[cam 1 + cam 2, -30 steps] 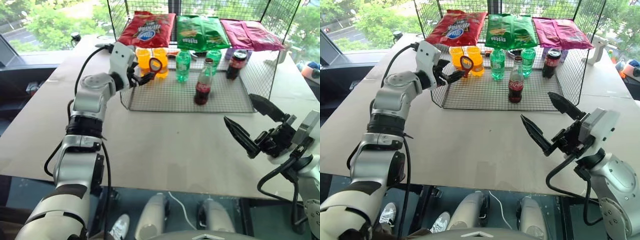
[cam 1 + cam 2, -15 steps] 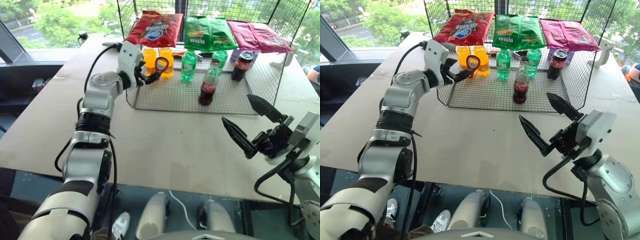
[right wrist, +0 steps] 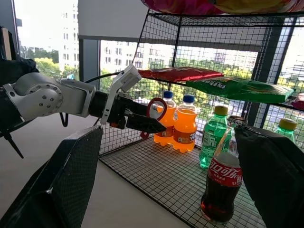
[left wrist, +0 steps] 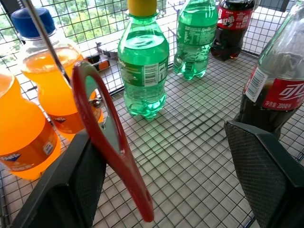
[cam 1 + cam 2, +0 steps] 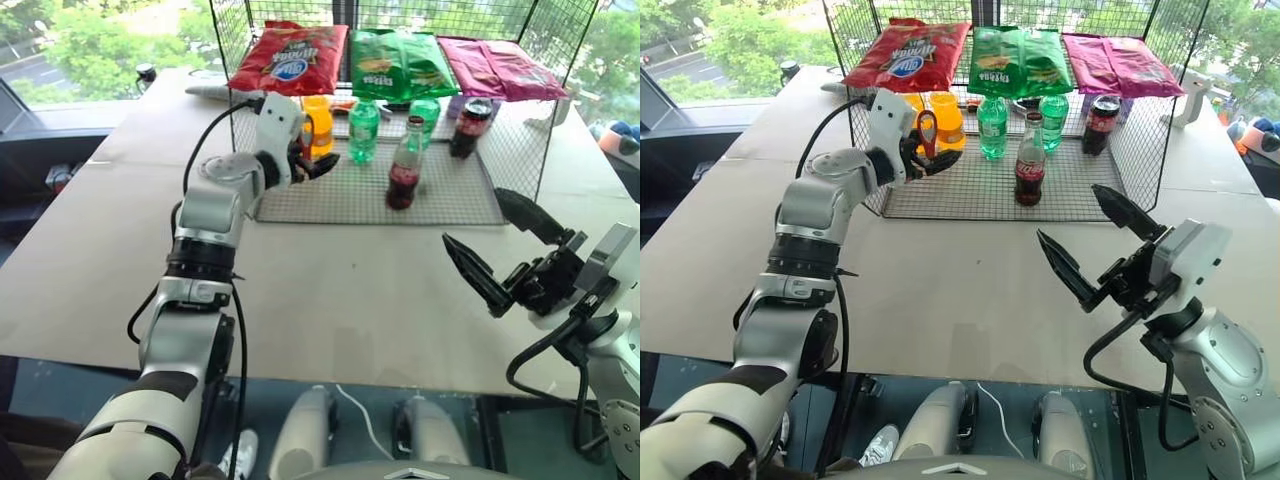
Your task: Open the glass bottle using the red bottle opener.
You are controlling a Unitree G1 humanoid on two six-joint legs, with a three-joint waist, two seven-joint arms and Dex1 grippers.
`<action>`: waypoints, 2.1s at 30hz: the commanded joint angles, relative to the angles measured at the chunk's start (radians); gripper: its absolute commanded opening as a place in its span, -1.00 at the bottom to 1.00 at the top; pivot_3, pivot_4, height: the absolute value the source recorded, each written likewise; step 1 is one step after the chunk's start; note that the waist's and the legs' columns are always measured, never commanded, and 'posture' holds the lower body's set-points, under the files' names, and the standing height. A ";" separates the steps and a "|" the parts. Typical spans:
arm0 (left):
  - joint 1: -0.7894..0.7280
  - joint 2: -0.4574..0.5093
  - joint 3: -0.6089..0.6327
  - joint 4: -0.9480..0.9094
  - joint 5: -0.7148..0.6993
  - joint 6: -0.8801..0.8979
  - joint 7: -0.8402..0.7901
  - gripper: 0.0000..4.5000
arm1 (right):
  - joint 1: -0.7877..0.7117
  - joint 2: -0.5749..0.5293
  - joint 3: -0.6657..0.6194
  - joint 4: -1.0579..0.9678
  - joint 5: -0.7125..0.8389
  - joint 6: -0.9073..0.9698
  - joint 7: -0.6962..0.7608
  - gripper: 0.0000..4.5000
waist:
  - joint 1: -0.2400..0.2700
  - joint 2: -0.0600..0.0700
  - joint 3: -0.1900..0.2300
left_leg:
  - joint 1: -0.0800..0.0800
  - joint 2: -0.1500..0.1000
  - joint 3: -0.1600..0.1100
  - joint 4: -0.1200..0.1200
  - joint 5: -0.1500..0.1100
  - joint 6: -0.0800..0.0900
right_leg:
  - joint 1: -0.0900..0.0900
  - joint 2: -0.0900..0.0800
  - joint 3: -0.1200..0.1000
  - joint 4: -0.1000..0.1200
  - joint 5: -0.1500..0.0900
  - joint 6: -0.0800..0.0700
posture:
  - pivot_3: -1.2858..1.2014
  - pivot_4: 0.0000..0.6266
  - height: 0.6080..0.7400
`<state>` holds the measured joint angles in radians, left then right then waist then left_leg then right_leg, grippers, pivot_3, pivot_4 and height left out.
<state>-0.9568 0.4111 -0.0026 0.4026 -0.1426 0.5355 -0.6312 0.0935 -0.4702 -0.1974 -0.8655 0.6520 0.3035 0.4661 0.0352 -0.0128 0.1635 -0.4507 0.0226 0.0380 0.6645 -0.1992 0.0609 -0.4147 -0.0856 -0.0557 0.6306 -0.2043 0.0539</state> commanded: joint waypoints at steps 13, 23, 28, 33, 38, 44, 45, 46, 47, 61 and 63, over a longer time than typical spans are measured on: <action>-0.061 0.009 0.026 0.142 0.024 -0.142 0.053 0.63 | -0.015 -0.003 -0.003 -0.020 -0.006 -0.015 -0.017 1.00 | 0.002 0.000 0.000 | 0.000 0.000 0.000 0.000 0.000 0.000 | 0.000 0.000 0.000 0.000 0.000 -0.001 | 0.03 -0.52 1.00; -0.137 0.007 0.025 0.333 0.054 -0.292 0.054 0.38 | -0.013 -0.003 0.002 -0.020 -0.013 -0.018 -0.018 1.00 | 0.002 0.000 0.000 | 0.000 -0.001 0.004 0.000 0.000 0.000 | 0.000 0.000 0.000 0.000 0.000 0.000 | 0.03 -0.52 1.00; -0.146 0.008 0.021 0.359 0.056 -0.319 0.048 0.38 | -0.009 -0.003 0.002 -0.022 -0.013 -0.018 -0.018 1.00 | 0.002 0.000 0.000 | 0.000 0.000 0.006 0.000 0.000 0.000 | 0.000 0.000 0.000 0.000 0.000 0.000 | 0.03 -0.52 1.00; -0.148 0.009 0.020 0.364 0.056 -0.329 0.039 0.03 | -0.013 -0.004 0.002 -0.024 -0.011 -0.013 -0.022 1.00 | 0.002 0.000 0.000 | 0.000 0.000 0.007 0.000 0.000 0.000 | 0.000 0.000 0.000 0.000 0.001 -0.001 | 0.03 -0.52 1.00; -0.148 0.008 0.022 0.362 0.054 -0.338 0.035 -0.97 | -0.018 -0.004 0.004 -0.022 -0.011 -0.010 -0.025 1.00 | 0.002 0.000 0.000 | 0.000 0.000 0.007 0.000 0.000 0.000 | 0.000 0.000 0.000 0.000 0.001 -0.001 | 0.03 -0.52 1.00; -0.134 0.011 0.031 0.323 0.040 -0.329 0.018 -0.97 | -0.019 -0.005 0.007 -0.021 -0.013 -0.009 -0.026 1.00 | 0.002 0.000 0.000 | 0.000 0.000 0.007 0.000 0.000 0.000 | 0.000 0.000 0.000 0.000 0.001 -0.001 | 0.03 -0.52 1.00; -0.130 0.013 0.034 0.313 0.036 -0.328 0.012 -0.97 | -0.020 -0.006 0.007 -0.020 -0.013 -0.009 -0.027 1.00 | 0.002 0.000 0.000 | 0.000 0.000 0.007 0.000 0.000 0.000 | 0.000 0.000 0.000 0.000 0.001 -0.001 | 0.03 -0.52 1.00; -0.123 0.016 0.039 0.299 0.026 -0.330 -0.003 -0.97 | -0.020 -0.006 0.007 -0.019 -0.012 -0.008 -0.027 1.00 | 0.002 0.000 0.000 | 0.000 0.000 0.007 0.000 0.000 0.000 | 0.000 0.000 0.000 0.000 0.001 -0.001 | 0.03 -0.52 1.00; -0.116 0.019 0.043 0.290 0.018 -0.331 -0.016 -0.97 | -0.020 -0.006 0.007 -0.018 -0.013 -0.009 -0.027 1.00 | 0.002 0.000 0.000 | 0.000 0.000 0.007 0.000 0.000 0.000 | 0.000 0.000 0.000 0.000 0.001 -0.001 | 0.03 -0.52 1.00; -0.033 0.054 0.107 0.134 -0.135 -0.222 -0.210 -0.97 | -0.024 -0.012 0.020 -0.005 -0.019 0.007 -0.030 1.00 | 0.000 0.000 0.000 | 0.000 0.000 0.007 0.000 0.000 0.000 | 0.000 0.000 0.001 0.000 0.002 -0.003 | 0.03 -0.52 1.00; -0.011 0.056 0.131 0.075 -0.210 -0.116 -0.252 -0.97 | -0.022 -0.015 0.020 -0.008 -0.031 0.024 -0.050 1.00 | 0.000 0.000 0.000 | 0.000 0.000 0.007 0.000 0.000 0.000 | 0.000 0.000 0.001 0.000 0.002 -0.003 | 0.03 -0.52 1.00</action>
<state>-0.9714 0.4527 0.0860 0.5725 -0.2685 0.3334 -0.8381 0.0757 -0.4760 -0.1715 -0.8501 0.6306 0.3195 0.4408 0.0351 -0.0132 0.1637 -0.4507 0.0230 0.0445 0.6647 -0.1994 0.0611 -0.4149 -0.0858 -0.0550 0.6310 -0.2024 0.0507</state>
